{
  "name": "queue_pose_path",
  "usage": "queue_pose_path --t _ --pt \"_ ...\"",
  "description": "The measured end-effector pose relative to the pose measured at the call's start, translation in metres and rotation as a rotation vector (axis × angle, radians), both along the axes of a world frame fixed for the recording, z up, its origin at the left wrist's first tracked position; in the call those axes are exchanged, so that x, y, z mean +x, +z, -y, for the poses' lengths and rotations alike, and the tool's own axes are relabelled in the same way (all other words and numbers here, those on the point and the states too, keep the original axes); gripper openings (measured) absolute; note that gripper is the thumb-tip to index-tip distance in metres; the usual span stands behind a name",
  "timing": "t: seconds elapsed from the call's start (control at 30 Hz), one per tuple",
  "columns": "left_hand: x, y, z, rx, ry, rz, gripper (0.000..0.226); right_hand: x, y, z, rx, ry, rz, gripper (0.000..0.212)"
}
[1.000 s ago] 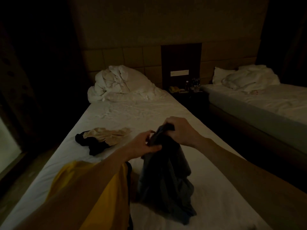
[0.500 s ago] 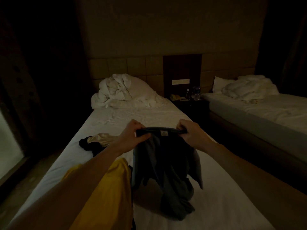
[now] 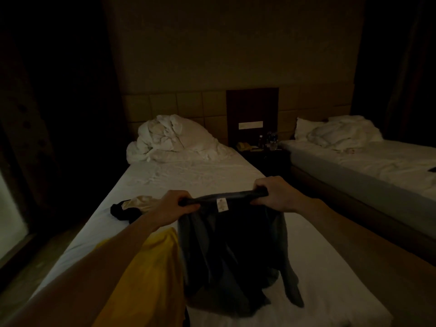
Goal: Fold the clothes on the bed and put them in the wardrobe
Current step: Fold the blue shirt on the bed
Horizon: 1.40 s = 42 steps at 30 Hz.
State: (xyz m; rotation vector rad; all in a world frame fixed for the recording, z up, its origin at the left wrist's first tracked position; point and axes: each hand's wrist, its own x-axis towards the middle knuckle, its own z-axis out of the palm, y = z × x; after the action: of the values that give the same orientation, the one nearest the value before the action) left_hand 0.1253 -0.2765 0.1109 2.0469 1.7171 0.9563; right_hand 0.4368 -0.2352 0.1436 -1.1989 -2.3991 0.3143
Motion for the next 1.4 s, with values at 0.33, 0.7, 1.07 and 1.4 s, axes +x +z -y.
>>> queue_pose_path --t 0.33,0.7,1.07,1.4 --pt "-0.015 0.054 0.041 0.081 0.134 0.082 0.013 0.027 0.04 0.02 0.001 -0.123 -0.212 0.008" --pt "0.036 0.162 0.128 0.668 0.627 -0.168 0.036 0.046 0.14 0.103 0.259 -0.18 -0.695 0.006" --pt "0.027 0.212 0.106 0.89 0.778 -0.299 0.057 0.048 0.184 0.094 0.427 -0.164 -0.76 0.016" --pt "-0.01 0.102 -0.065 0.62 0.639 -0.435 0.054 -0.006 0.099 -0.077 0.219 -0.228 -0.478 0.016"
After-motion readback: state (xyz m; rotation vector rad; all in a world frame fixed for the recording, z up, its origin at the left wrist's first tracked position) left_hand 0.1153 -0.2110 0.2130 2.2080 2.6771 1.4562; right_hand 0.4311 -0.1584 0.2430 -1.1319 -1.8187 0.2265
